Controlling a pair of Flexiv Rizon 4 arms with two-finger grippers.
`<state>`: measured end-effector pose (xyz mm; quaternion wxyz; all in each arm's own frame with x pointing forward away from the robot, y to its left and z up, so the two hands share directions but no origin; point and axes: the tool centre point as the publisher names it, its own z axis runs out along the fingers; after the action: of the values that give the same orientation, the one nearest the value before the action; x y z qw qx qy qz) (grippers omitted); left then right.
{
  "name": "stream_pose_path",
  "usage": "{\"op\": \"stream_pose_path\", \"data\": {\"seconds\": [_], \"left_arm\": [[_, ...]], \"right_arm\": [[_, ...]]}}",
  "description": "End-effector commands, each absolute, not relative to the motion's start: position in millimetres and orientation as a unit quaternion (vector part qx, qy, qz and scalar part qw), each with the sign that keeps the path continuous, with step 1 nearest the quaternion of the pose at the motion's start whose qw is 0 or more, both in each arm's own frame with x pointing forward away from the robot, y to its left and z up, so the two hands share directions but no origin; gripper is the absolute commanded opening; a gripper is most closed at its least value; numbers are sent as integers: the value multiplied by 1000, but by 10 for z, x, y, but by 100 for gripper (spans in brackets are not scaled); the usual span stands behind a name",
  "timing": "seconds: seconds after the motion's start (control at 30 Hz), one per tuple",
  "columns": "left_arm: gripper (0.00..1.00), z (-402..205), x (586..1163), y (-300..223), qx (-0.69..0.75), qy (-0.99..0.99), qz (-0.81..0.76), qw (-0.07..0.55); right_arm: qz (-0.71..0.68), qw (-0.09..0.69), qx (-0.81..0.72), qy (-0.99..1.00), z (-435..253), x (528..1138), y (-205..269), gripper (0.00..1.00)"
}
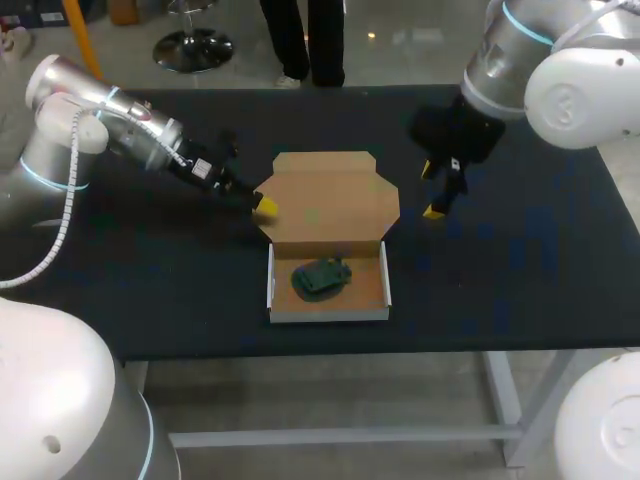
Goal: Assemble the packaging by folding the flat box into shape, placing the metal phone stand inside, and closing the box properly
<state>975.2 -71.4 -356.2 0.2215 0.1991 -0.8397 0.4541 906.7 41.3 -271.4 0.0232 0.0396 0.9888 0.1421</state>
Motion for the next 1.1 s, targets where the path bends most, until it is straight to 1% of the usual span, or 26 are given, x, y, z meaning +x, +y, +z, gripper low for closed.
{"op": "stream_pose_path", "data": {"seconds": [0.03, 0.1, 0.2, 0.3, 0.4, 0.57, 0.63, 0.83, 0.93, 1.0, 1.1], "left_arm": [[69, -3588, 9795, -732, 179, -832, 461, 250], [53, -3587, 9792, -740, 176, -832, 462, 250], [39, -3586, 9789, -750, 173, -832, 463, 251], [35, -3573, 9786, -767, 168, -831, 467, 252], [29, -3556, 9784, -780, 164, -830, 469, 253], [24, -3513, 9785, -803, 157, -830, 473, 250], [18, -3492, 9787, -815, 155, -830, 475, 249], [19, -3463, 9786, -847, 149, -829, 478, 248], [21, -3455, 9780, -864, 147, -829, 479, 249], [25, -3446, 9776, -866, 147, -829, 480, 249], [33, -3436, 9771, -860, 147, -827, 483, 248]], "right_arm": [[136, 14, 38, 990, -2716, 9140, 472, 100], [138, 13, 37, 990, -2718, 9148, 479, 100], [140, 12, 36, 989, -2716, 9161, 494, 100], [140, 13, 35, 989, -2711, 9171, 502, 100], [140, 13, 34, 989, -2711, 9180, 512, 100], [139, 14, 31, 990, -2697, 9198, 533, 100], [138, 16, 29, 990, -2689, 9205, 544, 100], [135, 17, 26, 990, -2683, 9212, 560, 100], [134, 18, 26, 990, -2682, 9213, 561, 100], [134, 18, 26, 991, -2682, 9213, 561, 100], [132, 18, 26, 991, -2682, 9214, 562, 100]]}}
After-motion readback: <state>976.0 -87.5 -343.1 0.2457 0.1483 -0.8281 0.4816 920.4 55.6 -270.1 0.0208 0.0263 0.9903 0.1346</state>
